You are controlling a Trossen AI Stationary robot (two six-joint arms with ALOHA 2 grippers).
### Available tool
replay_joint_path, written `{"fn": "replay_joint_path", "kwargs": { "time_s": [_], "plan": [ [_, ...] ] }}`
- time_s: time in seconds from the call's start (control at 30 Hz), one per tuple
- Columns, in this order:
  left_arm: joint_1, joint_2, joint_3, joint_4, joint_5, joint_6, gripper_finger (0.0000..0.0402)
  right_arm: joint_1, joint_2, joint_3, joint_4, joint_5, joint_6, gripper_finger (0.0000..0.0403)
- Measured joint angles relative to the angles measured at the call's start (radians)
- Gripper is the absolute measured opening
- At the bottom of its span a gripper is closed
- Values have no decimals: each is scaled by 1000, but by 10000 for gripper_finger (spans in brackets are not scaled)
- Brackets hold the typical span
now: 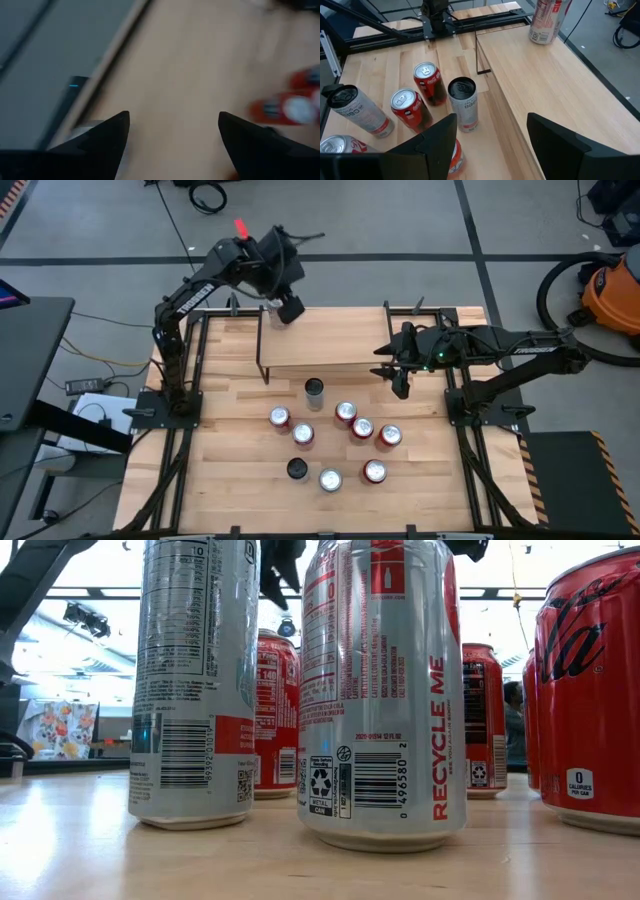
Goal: Place canned beverage on shelf
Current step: Put the silver soda can aligned with the other silver soda can on the shelf
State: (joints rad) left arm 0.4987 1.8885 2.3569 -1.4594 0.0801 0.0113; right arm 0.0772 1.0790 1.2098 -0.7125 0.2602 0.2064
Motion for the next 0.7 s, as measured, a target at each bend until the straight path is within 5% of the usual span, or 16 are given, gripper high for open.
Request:
{"fn": "replay_joint_path", "kwargs": {
  "time_s": [0.23, 0.7],
  "plan": [
    [-163, 2, -8, -38, 76, -166, 315, 2, 0, 0, -9, 5, -41, 251],
    [-502, 10, -8, 4, -52, -459, 315, -12, 0, 0, -90, -147, -132, 251]
  ]
}}
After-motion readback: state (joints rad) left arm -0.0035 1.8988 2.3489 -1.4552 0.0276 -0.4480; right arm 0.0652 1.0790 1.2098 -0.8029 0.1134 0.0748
